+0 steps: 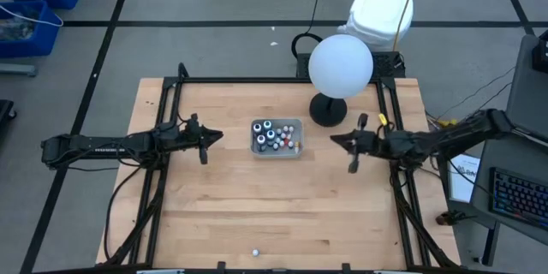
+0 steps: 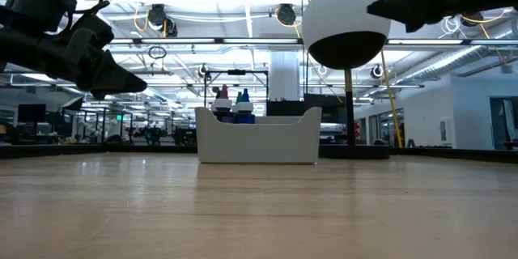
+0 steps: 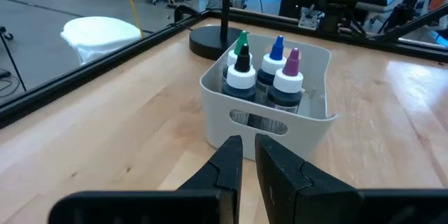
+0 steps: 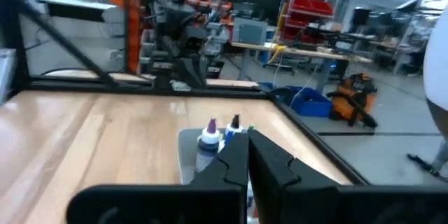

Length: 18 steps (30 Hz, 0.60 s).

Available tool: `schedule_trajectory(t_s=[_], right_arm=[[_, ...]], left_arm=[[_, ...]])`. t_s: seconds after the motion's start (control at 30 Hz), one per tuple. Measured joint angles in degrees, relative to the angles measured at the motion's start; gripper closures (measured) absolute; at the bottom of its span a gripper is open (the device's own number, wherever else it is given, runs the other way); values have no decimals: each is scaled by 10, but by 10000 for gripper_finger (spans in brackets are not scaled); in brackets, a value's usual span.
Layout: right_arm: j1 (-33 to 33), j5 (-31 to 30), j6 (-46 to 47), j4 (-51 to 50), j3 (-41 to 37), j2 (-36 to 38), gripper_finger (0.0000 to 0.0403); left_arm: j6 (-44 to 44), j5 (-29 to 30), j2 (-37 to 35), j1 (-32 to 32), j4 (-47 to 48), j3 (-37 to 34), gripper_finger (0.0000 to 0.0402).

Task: Pick & Place food coloring
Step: Put the small green food coloring bottle into the gray bin

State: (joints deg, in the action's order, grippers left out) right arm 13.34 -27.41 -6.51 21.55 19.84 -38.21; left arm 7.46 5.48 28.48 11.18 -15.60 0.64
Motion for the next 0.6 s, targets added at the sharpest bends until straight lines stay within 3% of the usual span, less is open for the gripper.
schedule_trajectory(t_s=[0.17,0.43,0.6], right_arm=[[0,98,8,26,-37,57,402],[-2,97,45,128,-136,80,403],[-2,97,43,170,-156,81,403]], left_arm=[[0,5,0,0,-1,0,355],[-1,6,0,0,-9,0,355],[-2,6,0,0,-9,0,355]])
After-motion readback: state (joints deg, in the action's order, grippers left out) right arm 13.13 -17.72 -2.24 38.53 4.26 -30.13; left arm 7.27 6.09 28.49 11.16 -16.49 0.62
